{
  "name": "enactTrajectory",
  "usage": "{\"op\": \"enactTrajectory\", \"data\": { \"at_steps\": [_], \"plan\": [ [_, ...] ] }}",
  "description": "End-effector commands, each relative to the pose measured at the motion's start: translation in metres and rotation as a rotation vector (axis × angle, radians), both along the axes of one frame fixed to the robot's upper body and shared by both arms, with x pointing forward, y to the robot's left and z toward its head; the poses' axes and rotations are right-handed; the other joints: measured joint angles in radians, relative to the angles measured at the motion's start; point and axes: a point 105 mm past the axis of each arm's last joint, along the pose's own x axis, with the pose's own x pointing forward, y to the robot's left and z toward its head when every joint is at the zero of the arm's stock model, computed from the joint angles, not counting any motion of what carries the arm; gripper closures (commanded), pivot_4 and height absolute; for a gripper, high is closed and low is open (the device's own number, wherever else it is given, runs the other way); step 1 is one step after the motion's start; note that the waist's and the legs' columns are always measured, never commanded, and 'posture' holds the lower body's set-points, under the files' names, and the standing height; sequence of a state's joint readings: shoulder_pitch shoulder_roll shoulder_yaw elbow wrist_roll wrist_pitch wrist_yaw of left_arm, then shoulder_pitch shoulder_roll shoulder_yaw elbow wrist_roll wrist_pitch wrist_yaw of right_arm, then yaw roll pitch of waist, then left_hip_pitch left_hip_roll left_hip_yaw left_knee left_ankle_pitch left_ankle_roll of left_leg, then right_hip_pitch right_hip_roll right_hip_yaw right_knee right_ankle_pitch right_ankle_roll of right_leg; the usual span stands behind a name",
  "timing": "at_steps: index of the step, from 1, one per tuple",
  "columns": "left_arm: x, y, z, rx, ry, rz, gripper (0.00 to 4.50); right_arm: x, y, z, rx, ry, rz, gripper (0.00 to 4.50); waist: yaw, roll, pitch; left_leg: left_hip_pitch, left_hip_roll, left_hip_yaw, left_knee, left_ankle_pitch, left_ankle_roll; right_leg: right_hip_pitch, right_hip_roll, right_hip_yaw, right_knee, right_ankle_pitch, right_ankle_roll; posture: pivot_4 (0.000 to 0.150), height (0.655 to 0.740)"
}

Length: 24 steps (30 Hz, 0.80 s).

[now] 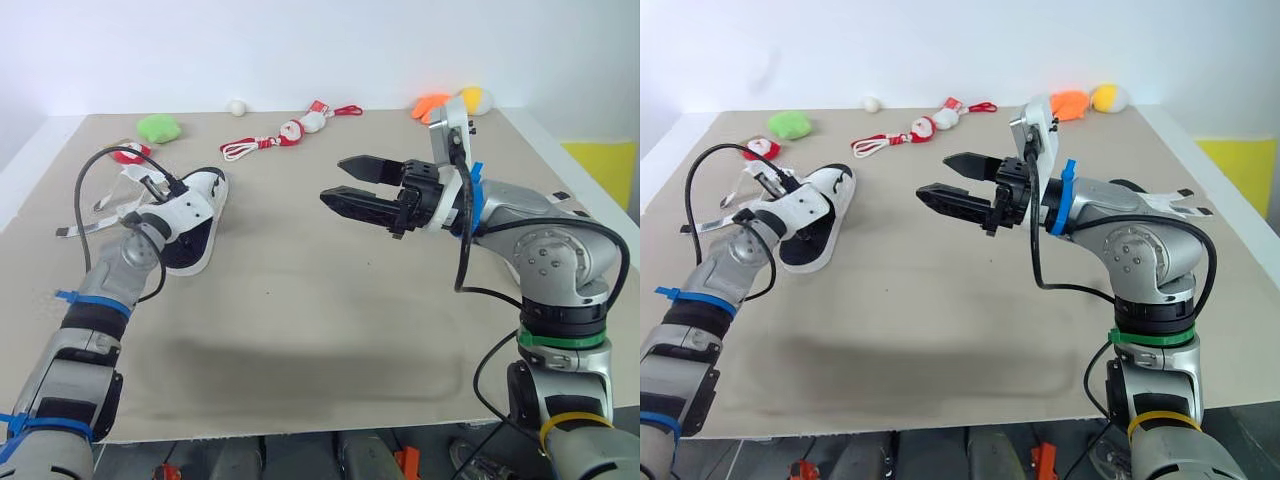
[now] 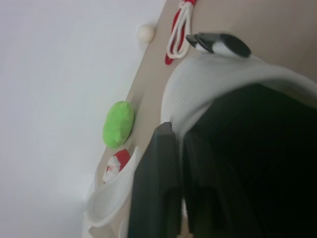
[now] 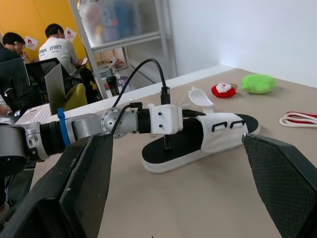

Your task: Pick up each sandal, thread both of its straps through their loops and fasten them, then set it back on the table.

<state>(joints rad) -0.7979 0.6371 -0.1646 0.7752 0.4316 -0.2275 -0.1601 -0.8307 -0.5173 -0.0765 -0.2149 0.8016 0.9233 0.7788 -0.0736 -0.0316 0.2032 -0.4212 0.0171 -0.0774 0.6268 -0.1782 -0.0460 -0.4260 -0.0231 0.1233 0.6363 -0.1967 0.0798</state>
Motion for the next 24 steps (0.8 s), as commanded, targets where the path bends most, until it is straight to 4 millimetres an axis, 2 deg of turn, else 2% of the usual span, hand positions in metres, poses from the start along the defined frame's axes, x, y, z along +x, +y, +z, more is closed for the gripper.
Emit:
{"op": "enactTrajectory", "data": {
  "at_steps": [1, 2, 6, 9, 11, 16, 21, 24],
  "plan": [
    [0.003, 0.000, 0.005, 0.016, -0.017, -0.011, 4.45, -0.009, 0.001, 0.008, 0.002, -0.050, 0.012, 0.00, 0.000, 0.000, 0.000, 0.000, 0.000, 0.000, 0.000, 0.000, 0.000, 0.000, 0.000, 0.000, 0.000, 0.000, 0.000, 0.150, 0.7400],
    [0.004, -0.002, 0.007, 0.014, -0.024, -0.023, 4.45, -0.009, 0.001, 0.007, 0.002, -0.050, 0.012, 0.00, 0.000, 0.000, 0.000, 0.000, 0.000, 0.000, 0.000, 0.001, 0.000, 0.000, 0.000, 0.000, 0.000, 0.000, 0.001, 0.150, 0.7400],
    [-0.004, -0.039, 0.033, -0.030, -0.121, -0.250, 4.45, -0.010, -0.001, 0.006, 0.001, -0.044, 0.015, 0.00, 0.001, 0.000, 0.000, 0.000, 0.000, 0.000, 0.000, 0.002, 0.001, 0.000, 0.000, 0.000, 0.001, 0.001, 0.001, 0.150, 0.7400],
    [-0.034, -0.084, 0.048, 0.026, -0.167, -0.595, 4.45, -0.012, -0.013, 0.007, -0.008, -0.006, 0.048, 0.00, 0.004, 0.000, 0.000, -0.003, 0.000, 0.000, 0.000, 0.003, 0.000, -0.001, -0.001, 0.000, 0.001, 0.001, 0.001, 0.150, 0.7400],
    [-0.057, -0.105, 0.048, 0.067, -0.153, -0.796, 4.45, -0.013, -0.022, 0.009, -0.021, 0.001, 0.059, 0.00, 0.008, 0.000, 0.000, -0.005, -0.002, 0.000, 0.000, 0.003, 0.000, -0.003, -0.002, 0.000, 0.000, 0.002, -0.001, 0.150, 0.7400],
    [-0.093, -0.128, 0.045, 0.109, -0.106, -1.053, 4.45, -0.016, -0.038, 0.010, -0.064, 0.017, 0.091, 0.00, 0.002, 0.000, 0.000, -0.007, -0.002, 0.001, -0.001, 0.002, 0.000, -0.005, -0.003, 0.000, -0.002, 0.004, -0.005, 0.150, 0.7400],
    [-0.103, -0.154, 0.046, 0.154, -0.099, -1.185, 4.45, -0.021, -0.054, 0.011, -0.102, 0.024, 0.111, 0.00, 0.000, 0.000, 0.000, -0.007, 0.000, 0.001, 0.000, 0.003, 0.002, -0.007, -0.001, 0.000, 0.000, 0.001, 0.000, 0.150, 0.7400],
    [-0.110, -0.174, 0.042, 0.231, -0.126, -1.283, 4.45, -0.028, -0.063, -0.001, -0.172, 0.051, 0.128, 0.00, 0.003, 0.000, 0.000, -0.008, -0.001, 0.001, 0.002, 0.005, 0.004, -0.007, -0.001, 0.001, 0.001, 0.003, 0.002, 0.150, 0.7400]
  ]
}}
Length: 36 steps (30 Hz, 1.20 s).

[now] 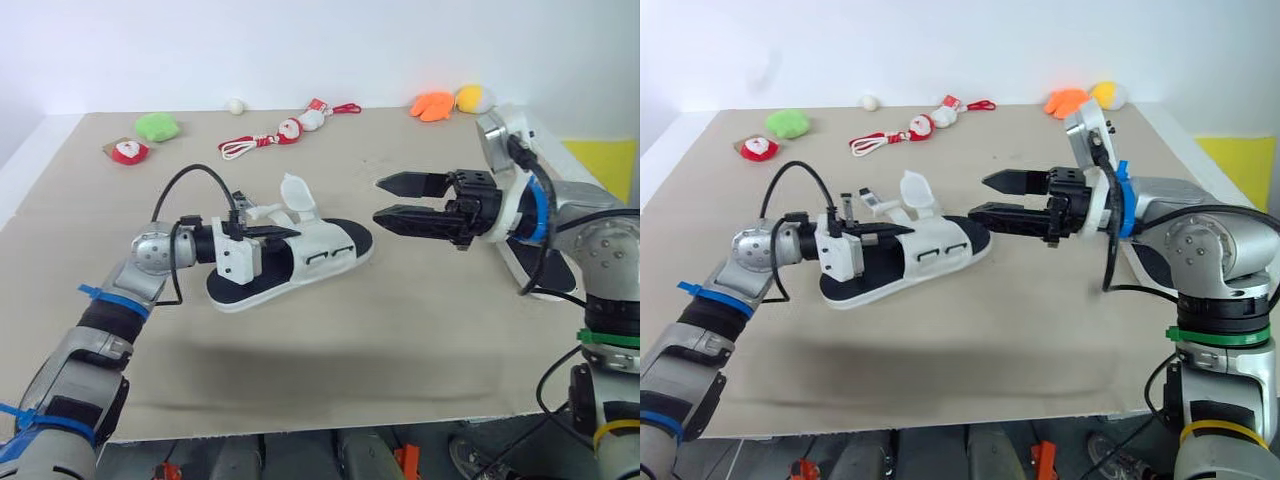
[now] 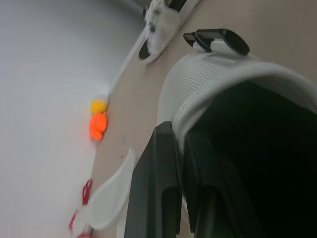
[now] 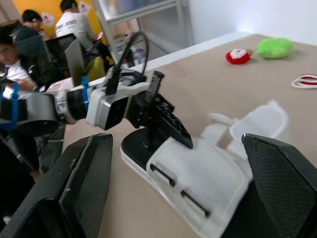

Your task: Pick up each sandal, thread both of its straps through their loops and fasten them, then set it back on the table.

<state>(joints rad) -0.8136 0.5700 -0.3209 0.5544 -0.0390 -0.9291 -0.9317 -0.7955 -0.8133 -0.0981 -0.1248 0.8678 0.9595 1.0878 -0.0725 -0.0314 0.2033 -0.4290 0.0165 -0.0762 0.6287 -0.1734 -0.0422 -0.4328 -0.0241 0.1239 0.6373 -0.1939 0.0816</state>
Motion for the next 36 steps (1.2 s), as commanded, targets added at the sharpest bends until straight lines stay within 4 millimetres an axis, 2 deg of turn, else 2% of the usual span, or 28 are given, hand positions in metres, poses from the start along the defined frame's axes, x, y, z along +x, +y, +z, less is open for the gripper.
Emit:
{"op": "enactTrajectory", "data": {
  "at_steps": [1, 6, 10, 19, 25, 30, 36],
  "plan": [
    [-0.011, -0.018, 0.015, 0.016, -0.130, -0.124, 4.45, -0.013, -0.011, 0.001, -0.045, -0.023, 0.034, 0.00, 0.004, 0.000, 0.000, 0.000, 0.000, 0.000, 0.002, 0.000, 0.000, 0.001, 0.000, 0.000, 0.000, 0.000, 0.000, 0.150, 0.7400],
    [-0.012, -0.037, 0.011, 0.062, -0.188, -0.228, 4.45, -0.017, -0.017, -0.005, -0.060, -0.002, 0.027, 0.00, -0.002, 0.000, 0.000, 0.000, -0.001, 0.003, 0.006, 0.000, 0.000, 0.003, -0.001, 0.004, 0.000, 0.002, 0.003, 0.150, 0.7400],
    [-0.018, -0.042, 0.006, 0.083, -0.207, -0.294, 4.45, -0.020, -0.017, -0.006, -0.064, -0.001, 0.017, 0.00, -0.003, 0.000, 0.000, 0.000, 0.000, 0.003, 0.006, 0.000, 0.000, 0.002, 0.001, 0.005, 0.000, 0.002, 0.004, 0.150, 0.7400],
    [-0.011, -0.017, 0.012, 0.107, -0.266, -0.262, 4.45, -0.028, -0.018, -0.017, -0.082, 0.018, -0.009, 0.00, -0.002, 0.000, 0.000, -0.001, -0.001, 0.004, 0.007, 0.000, 0.000, 0.002, 0.000, 0.006, 0.000, 0.002, 0.004, 0.150, 0.7400],
    [-0.021, 0.006, -0.004, 0.211, -0.323, -0.301, 4.45, -0.029, -0.013, -0.027, -0.105, 0.031, 0.007, 0.00, -0.003, 0.000, 0.000, 0.000, 0.000, 0.004, 0.006, 0.000, 0.000, 0.002, 0.001, 0.006, 0.000, 0.002, 0.004, 0.150, 0.7400],
    [-0.021, 0.023, -0.014, 0.257, -0.285, -0.272, 4.45, -0.027, -0.011, -0.035, -0.135, 0.029, 0.009, 0.00, -0.002, 0.000, 0.000, -0.001, -0.001, 0.004, 0.007, 0.000, 0.000, 0.002, 0.000, 0.006, 0.000, 0.002, 0.004, 0.150, 0.7400],
    [-0.022, 0.019, -0.024, 0.239, -0.247, -0.279, 4.45, -0.024, -0.007, -0.039, -0.155, 0.014, 0.015, 0.00, -0.002, 0.000, 0.000, -0.001, -0.001, 0.004, 0.007, 0.000, 0.000, 0.002, 0.000, 0.006, 0.000, 0.002, 0.004, 0.150, 0.7400]
  ]
}}
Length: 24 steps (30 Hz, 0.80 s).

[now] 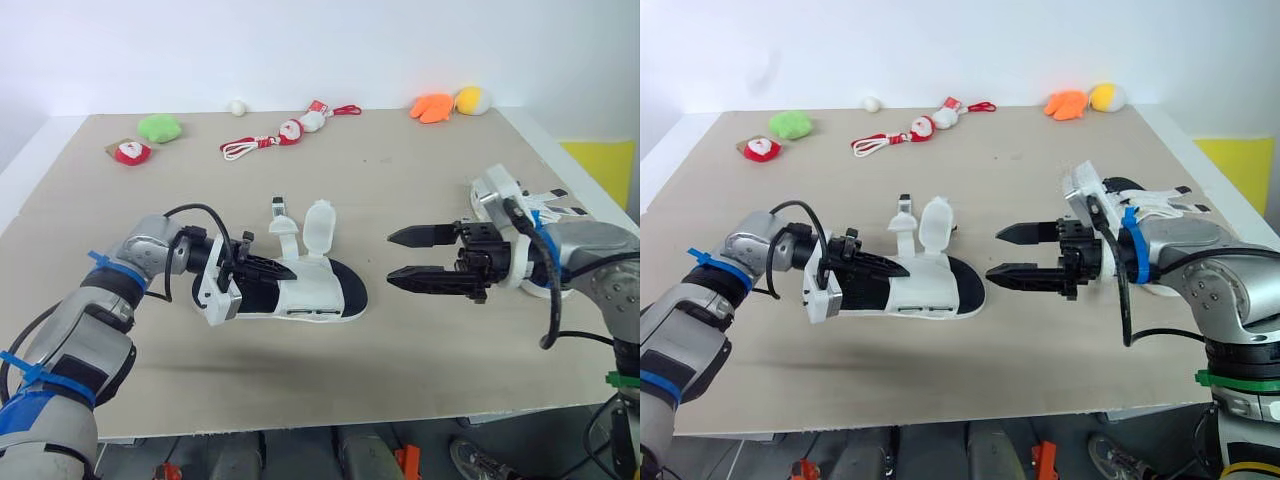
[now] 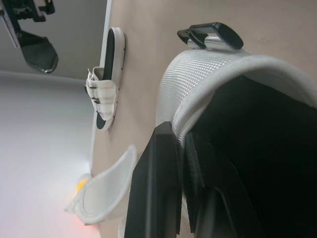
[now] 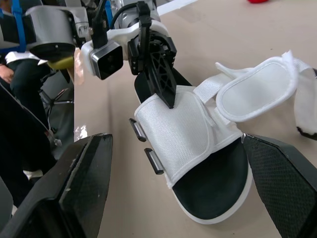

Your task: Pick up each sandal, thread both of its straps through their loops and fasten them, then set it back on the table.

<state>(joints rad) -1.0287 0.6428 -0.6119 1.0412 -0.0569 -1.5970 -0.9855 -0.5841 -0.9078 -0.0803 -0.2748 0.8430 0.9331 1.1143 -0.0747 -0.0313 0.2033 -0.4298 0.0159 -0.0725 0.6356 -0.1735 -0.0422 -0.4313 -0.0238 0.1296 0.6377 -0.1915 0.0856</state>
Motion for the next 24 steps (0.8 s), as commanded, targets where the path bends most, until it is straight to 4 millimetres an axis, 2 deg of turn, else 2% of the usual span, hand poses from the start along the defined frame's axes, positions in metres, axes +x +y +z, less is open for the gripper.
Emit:
{"op": "enactTrajectory", "data": {
  "at_steps": [1, 9, 14, 19, 24],
  "plan": [
    [-0.003, -0.005, 0.005, -0.055, -0.017, -0.028, 4.45, -0.003, 0.004, 0.007, -0.002, -0.050, 0.030, 0.00, 0.000, 0.000, 0.000, 0.000, 0.000, 0.000, 0.000, 0.000, 0.000, 0.000, 0.000, 0.000, 0.000, 0.000, 0.000, 0.150, 0.7400],
    [0.002, -0.002, 0.006, -0.079, -0.013, 0.011, 4.45, -0.003, 0.004, 0.008, 0.001, -0.055, 0.032, 0.00, 0.001, 0.000, 0.000, 0.000, 0.000, 0.000, 0.000, 0.000, 0.000, 0.000, 0.000, 0.000, 0.000, 0.000, 0.000, 0.150, 0.7400],
    [0.004, 0.001, 0.007, -0.095, -0.012, 0.039, 2.62, -0.003, 0.004, 0.006, 0.006, -0.054, 0.034, 0.00, 0.001, 0.000, 0.000, 0.000, 0.000, 0.000, 0.000, 0.000, 0.000, 0.000, 0.000, 0.000, 0.000, 0.000, 0.000, 0.150, 0.7400],
    [0.003, 0.007, 0.006, -0.132, 0.001, 0.066, 0.17, -0.001, 0.005, 0.007, 0.026, -0.058, 0.023, 0.00, 0.000, 0.000, 0.000, 0.000, 0.000, 0.000, 0.000, 0.000, 0.000, 0.000, 0.000, 0.000, 0.000, 0.000, 0.000, 0.150, 0.7400],
    [0.008, 0.020, 0.014, -0.219, 0.044, 0.162, 0.08, 0.017, 0.002, -0.007, 0.007, -0.102, -0.076, 0.00, -0.001, 0.000, 0.000, 0.001, 0.000, 0.000, 0.000, 0.000, 0.000, 0.000, 0.000, 0.000, 0.002, 0.000, 0.000, 0.150, 0.7400]
  ]
}}
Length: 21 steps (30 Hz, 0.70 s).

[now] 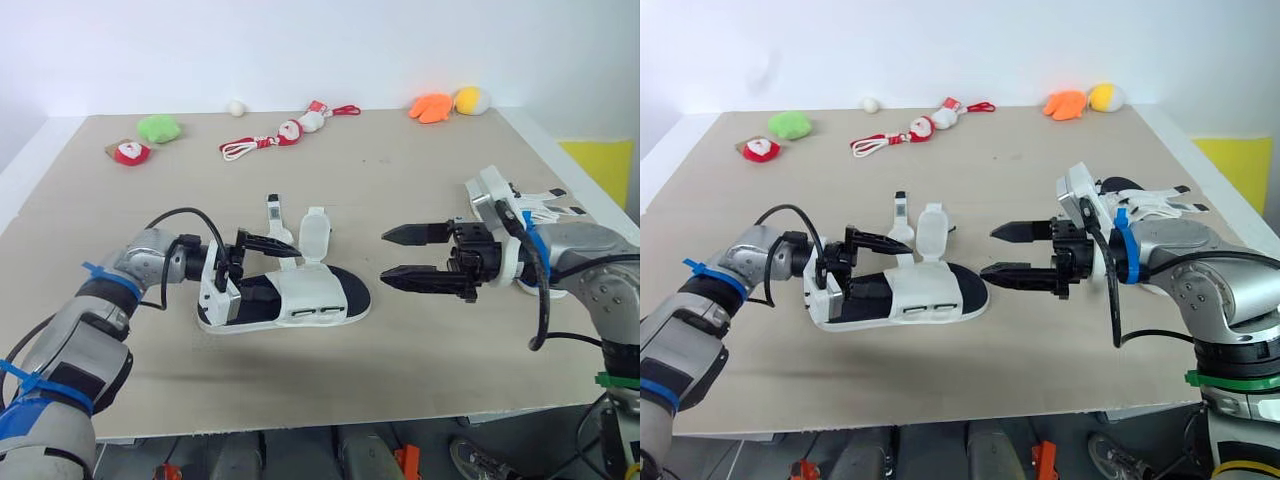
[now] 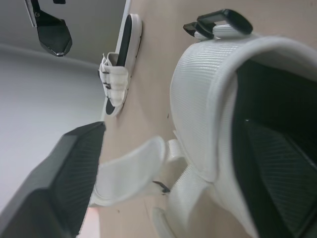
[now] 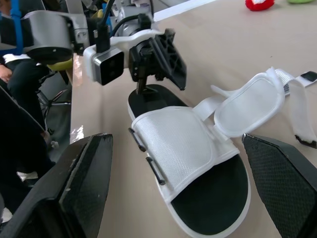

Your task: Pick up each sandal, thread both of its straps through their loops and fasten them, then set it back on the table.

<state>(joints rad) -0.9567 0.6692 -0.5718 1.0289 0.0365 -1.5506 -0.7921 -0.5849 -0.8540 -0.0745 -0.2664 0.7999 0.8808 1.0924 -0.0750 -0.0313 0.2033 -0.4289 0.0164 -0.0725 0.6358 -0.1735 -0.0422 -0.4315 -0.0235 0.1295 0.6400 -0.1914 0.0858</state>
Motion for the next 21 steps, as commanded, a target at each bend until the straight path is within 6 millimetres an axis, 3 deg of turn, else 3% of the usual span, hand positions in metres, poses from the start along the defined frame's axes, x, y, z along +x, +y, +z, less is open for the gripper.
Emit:
{"op": "enactTrajectory", "data": {
  "at_steps": [1, 3, 10, 16, 21],
  "plan": [
    [0.006, 0.016, 0.023, -0.143, 0.020, 0.110, 0.02, 0.016, -0.005, -0.014, -0.034, -0.071, -0.093, 0.26, -0.001, 0.000, 0.000, 0.000, 0.000, 0.000, 0.000, 0.000, 0.000, 0.000, 0.000, 0.000, 0.001, 0.000, 0.000, 0.150, 0.7400],
    [0.006, 0.023, 0.028, -0.204, 0.066, 0.157, 0.00, 0.023, -0.005, -0.028, -0.054, -0.096, -0.134, 0.87, -0.001, 0.000, 0.000, 0.001, 0.001, 0.001, 0.000, 0.000, 0.000, -0.001, 0.000, 0.000, 0.003, -0.001, -0.001, 0.150, 0.7400],
    [-0.002, 0.034, 0.042, -0.406, 0.254, 0.296, 0.00, 0.038, -0.005, -0.070, -0.075, -0.163, -0.236, 4.37, -0.001, 0.000, 0.000, 0.001, 0.003, 0.002, 0.000, 0.001, -0.001, -0.004, 0.002, 0.000, 0.007, -0.001, -0.002, 0.150, 0.7400],
    [-0.010, 0.018, 0.052, -0.594, 0.420, 0.366, 0.00, 0.035, 0.006, -0.090, -0.110, -0.165, -0.193, 4.47, -0.001, 0.000, 0.000, 0.004, 0.003, 0.002, 0.000, 0.002, -0.001, -0.001, 0.002, 0.000, 0.008, -0.002, -0.003, 0.150, 0.7400],
    [-0.002, 0.024, 0.055, -0.713, 0.583, 0.463, 0.00, 0.033, 0.013, -0.099, -0.121, -0.149, -0.153, 4.47, -0.001, 0.000, 0.000, 0.006, 0.005, 0.002, 0.000, 0.003, -0.001, 0.001, 0.004, 0.000, 0.008, -0.003, -0.005, 0.150, 0.7400]
  ]
}}
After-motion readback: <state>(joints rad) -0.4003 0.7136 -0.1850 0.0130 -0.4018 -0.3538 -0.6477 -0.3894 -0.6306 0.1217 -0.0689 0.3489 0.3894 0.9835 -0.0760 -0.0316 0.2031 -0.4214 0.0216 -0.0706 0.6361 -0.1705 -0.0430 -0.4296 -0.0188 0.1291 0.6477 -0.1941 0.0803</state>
